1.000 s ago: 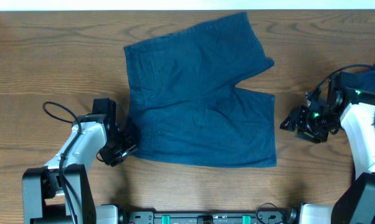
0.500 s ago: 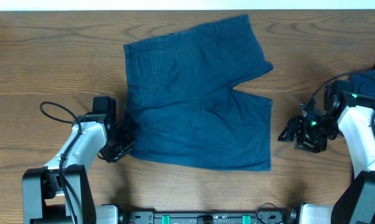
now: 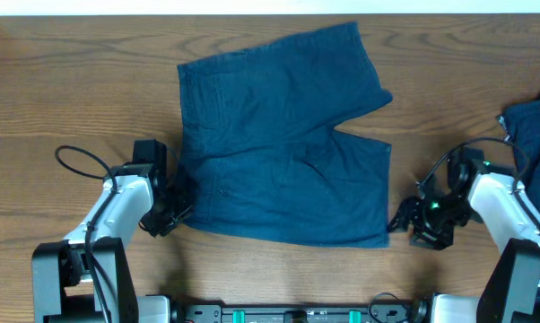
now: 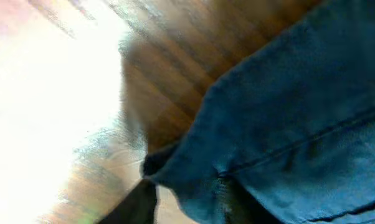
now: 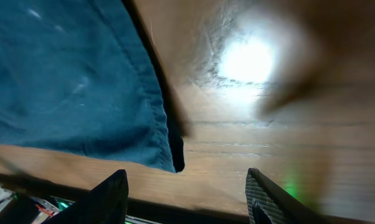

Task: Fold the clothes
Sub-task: 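Grasp the bottom left and right leg hems with both grippers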

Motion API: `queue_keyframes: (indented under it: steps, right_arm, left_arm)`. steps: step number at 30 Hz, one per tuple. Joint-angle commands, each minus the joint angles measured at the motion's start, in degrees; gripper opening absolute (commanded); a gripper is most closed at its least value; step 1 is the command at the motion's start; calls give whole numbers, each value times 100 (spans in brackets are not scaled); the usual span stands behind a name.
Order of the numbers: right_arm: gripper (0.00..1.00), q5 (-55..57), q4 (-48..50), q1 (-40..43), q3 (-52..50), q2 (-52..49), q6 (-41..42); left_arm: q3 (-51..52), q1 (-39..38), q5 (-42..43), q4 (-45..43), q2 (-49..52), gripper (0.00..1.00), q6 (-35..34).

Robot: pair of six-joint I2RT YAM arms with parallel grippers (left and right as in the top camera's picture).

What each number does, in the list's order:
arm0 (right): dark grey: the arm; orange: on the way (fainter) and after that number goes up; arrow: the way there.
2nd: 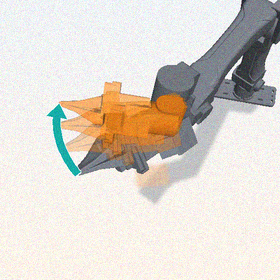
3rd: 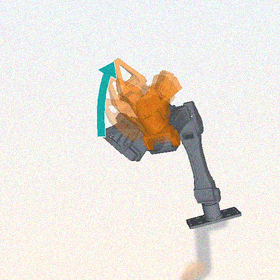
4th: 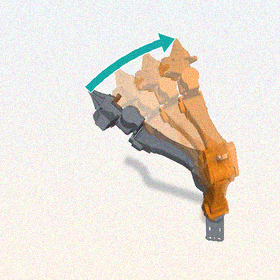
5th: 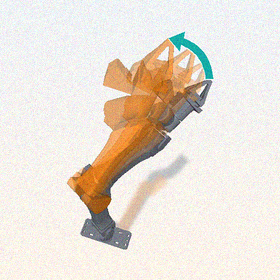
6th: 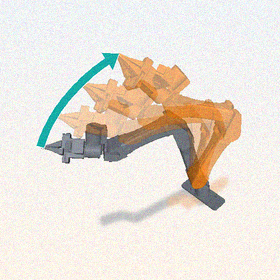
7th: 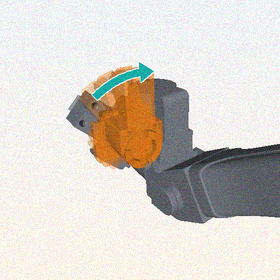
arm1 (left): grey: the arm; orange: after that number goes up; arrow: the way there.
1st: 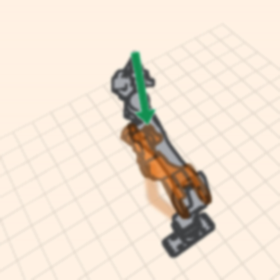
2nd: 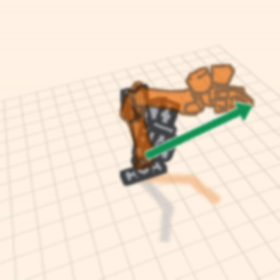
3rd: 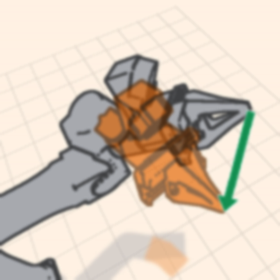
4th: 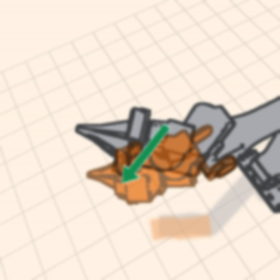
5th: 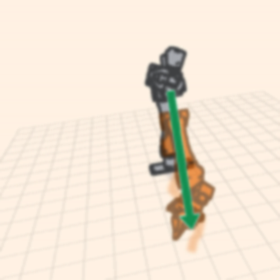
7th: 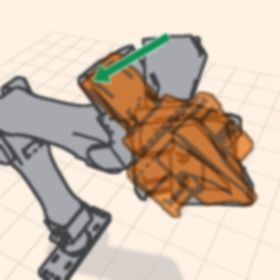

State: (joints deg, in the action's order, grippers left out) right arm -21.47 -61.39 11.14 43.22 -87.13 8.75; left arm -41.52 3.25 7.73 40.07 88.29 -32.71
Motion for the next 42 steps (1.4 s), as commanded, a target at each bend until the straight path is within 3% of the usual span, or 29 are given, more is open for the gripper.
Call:
queue_keyframes:
  steps: [1,11,18,21,36,42]
  right_arm:
    - [59,-179,195,-201,-319,76,444]
    - [46,-625,1659,-520,-1272,76,1248]
    - [12,-835,1606,-520,-1281,79,1241]
    - [4,-671,1346,-520,-1196,81,1239]
    - [1,-227,789,-516,-625,684,1222]
    - [1,-227,796,-516,-625,688,1220]
  left_arm:
    - [122,22,-284,-11,118,43,-13]
    - [122,22,-286,-13,118,49,7]
    - [122,22,-286,-11,118,51,11]
    - [122,22,-286,-9,118,51,181]
    - [125,24,-289,57,118,52,258]
    - [238,22,-286,68,118,55,-103]
